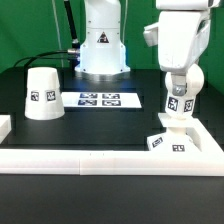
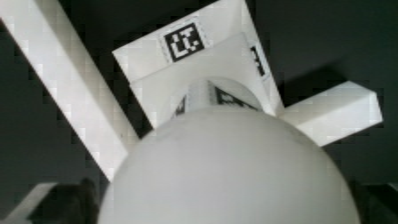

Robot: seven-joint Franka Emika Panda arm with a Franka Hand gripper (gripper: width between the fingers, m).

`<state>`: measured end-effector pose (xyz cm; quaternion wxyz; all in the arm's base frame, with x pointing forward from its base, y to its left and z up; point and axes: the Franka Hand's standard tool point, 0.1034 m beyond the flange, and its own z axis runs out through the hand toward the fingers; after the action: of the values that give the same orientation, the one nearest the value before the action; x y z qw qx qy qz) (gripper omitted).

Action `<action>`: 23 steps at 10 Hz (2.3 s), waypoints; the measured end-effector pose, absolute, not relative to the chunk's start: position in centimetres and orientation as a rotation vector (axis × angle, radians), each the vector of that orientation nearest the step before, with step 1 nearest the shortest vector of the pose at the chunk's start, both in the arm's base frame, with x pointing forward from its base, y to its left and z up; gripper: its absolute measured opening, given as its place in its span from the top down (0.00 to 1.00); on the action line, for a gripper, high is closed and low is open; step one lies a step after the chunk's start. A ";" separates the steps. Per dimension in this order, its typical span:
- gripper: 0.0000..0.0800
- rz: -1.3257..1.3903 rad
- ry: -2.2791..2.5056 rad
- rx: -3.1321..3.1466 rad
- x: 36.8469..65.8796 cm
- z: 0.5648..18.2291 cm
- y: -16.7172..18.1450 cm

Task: Assemble lamp

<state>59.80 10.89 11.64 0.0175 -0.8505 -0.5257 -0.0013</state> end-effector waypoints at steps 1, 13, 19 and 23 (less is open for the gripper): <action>0.13 -0.004 -1.632 -2.644 59.8 11.6 10.8; 0.28 0.010 -0.720 -3.007 59.8 11.6 10.2; 0.28 0.030 -0.041 -3.084 59.8 11.5 10.1; 0.28 0.045 0.401 -3.061 59.8 11.5 10.1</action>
Offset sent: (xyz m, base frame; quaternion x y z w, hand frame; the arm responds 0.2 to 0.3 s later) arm 0.0000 0.0000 0.0000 0.0000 0.0000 0.0000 1.0000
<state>59.77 10.09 11.46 0.0272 -0.9911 0.1298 0.0146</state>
